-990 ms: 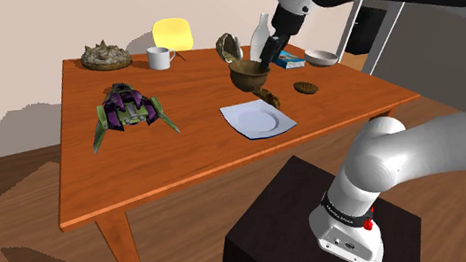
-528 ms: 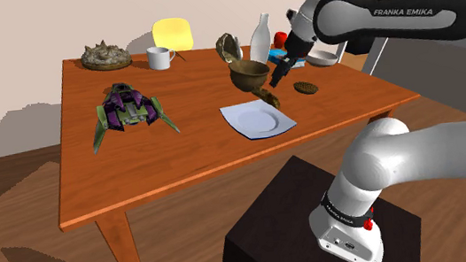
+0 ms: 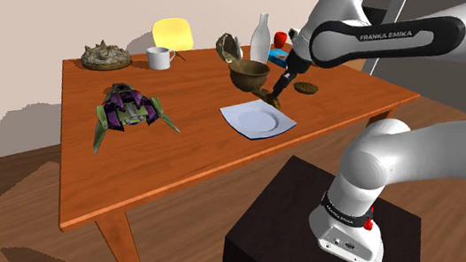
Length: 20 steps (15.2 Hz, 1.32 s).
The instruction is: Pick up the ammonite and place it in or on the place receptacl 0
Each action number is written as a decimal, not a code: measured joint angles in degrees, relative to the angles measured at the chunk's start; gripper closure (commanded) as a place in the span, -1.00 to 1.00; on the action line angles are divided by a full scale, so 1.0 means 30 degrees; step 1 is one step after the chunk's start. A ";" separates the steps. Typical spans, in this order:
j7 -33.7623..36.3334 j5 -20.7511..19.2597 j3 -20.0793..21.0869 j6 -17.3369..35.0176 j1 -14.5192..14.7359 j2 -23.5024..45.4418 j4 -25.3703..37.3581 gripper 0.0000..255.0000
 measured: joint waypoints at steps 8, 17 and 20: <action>-0.0024 -0.0186 -0.0265 0.1374 -0.0027 0.0897 -0.0458 -1.00; -0.0030 -0.0196 -0.0272 0.1386 -0.0038 0.0882 -0.0434 1.00; -0.0031 -0.0199 -0.0276 0.1391 -0.0040 0.0884 -0.0423 1.00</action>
